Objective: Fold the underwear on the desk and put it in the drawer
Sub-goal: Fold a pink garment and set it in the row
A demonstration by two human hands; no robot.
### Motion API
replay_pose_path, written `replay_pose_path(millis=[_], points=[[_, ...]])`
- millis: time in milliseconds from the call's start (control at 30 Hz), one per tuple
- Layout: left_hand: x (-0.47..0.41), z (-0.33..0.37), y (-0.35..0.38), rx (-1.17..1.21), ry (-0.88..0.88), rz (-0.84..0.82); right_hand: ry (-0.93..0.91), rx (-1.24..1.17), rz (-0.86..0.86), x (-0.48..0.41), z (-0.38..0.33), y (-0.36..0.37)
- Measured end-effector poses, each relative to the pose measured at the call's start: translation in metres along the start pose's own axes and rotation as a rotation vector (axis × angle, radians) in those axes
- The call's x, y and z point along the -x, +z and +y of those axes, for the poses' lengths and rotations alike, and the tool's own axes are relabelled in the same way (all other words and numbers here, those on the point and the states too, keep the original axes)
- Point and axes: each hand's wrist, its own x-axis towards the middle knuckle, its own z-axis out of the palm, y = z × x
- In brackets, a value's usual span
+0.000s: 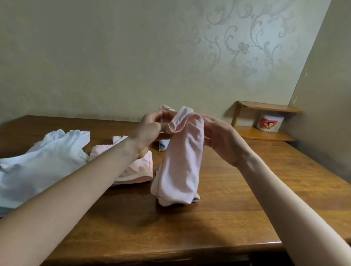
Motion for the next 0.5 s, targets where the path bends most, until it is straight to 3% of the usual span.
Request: replay_pose_path(millis=[100,233,333,433,500], points=[[0.001,0.005,0.001,0.26,0.012,-0.082,0.018,0.235,0.022,-0.003,0.006,0.012],[0.002,0.009,-0.005,0.3,0.03,-0.123,0.168,0.122,-0.206,0.003,0.013,0.023],[0.004,0.014,-0.009,0.132,0.037,0.063,0.231,0.081,-0.228,0.003,0.009,0.022],[-0.002,0.01,-0.022,-0.111,0.168,0.346,0.195,0.347,-0.023,-0.001,0.006,0.015],[-0.004,0.006,-0.032,-0.168,0.197,0.456,0.095,0.395,0.133,-0.003,0.006,0.009]])
